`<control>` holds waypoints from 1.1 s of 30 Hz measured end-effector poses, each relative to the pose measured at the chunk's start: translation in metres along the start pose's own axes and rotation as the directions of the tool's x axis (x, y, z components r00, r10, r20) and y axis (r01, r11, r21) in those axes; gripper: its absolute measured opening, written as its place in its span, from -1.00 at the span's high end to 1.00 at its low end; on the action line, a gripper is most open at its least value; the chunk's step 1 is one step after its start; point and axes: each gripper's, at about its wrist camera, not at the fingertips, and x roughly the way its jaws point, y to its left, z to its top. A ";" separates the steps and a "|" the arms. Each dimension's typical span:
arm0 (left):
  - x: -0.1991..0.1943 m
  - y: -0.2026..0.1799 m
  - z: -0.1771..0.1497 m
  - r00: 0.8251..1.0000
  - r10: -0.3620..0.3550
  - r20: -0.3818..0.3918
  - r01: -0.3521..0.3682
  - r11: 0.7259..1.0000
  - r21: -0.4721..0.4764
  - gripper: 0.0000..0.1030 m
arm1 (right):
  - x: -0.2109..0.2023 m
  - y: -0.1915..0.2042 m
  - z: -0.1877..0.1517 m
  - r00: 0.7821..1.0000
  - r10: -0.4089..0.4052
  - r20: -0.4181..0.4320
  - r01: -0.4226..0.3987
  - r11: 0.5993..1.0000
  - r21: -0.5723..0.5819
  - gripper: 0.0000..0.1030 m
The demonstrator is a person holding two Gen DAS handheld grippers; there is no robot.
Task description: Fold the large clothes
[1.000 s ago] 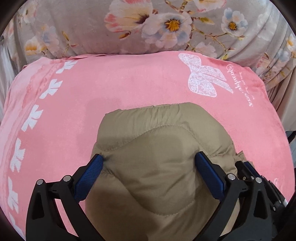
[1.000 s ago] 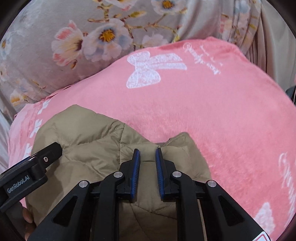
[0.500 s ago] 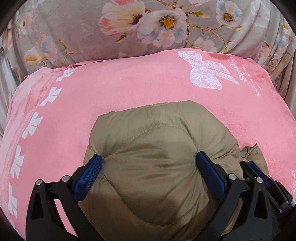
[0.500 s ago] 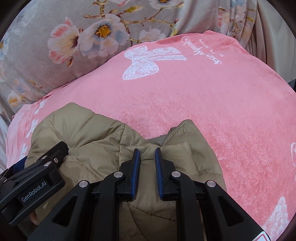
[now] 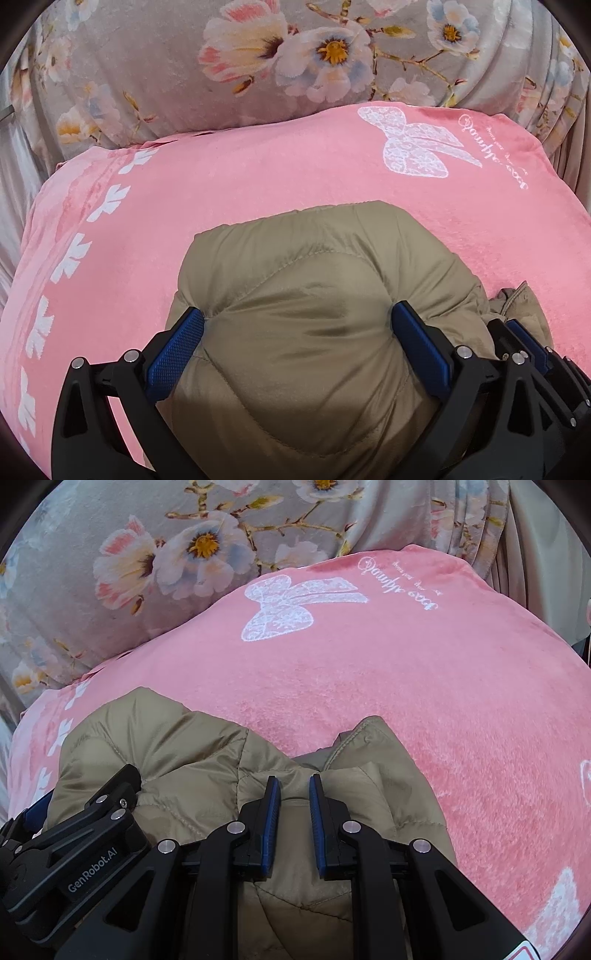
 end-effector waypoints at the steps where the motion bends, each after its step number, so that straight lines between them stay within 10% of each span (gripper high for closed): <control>1: 0.000 0.000 0.000 1.000 0.001 0.003 -0.001 1.000 0.001 -0.91 | 0.000 0.000 0.000 1.000 -0.001 0.002 0.001 1.000 0.001 0.73; 18: -0.016 0.008 -0.009 0.999 -0.038 0.017 0.038 0.999 0.010 -0.91 | -0.009 -0.003 -0.003 1.000 0.009 0.009 -0.009 1.000 0.024 0.71; 26: -0.089 0.033 -0.068 0.991 -0.134 0.017 0.135 0.991 -0.002 -0.91 | -0.111 -0.008 -0.060 0.997 0.012 0.071 -0.007 0.998 -0.059 0.25; 33: -0.104 0.039 -0.108 0.993 -0.116 0.016 0.115 0.993 0.022 -0.91 | -0.110 -0.039 -0.109 0.999 0.028 -0.027 -0.027 0.999 0.040 0.20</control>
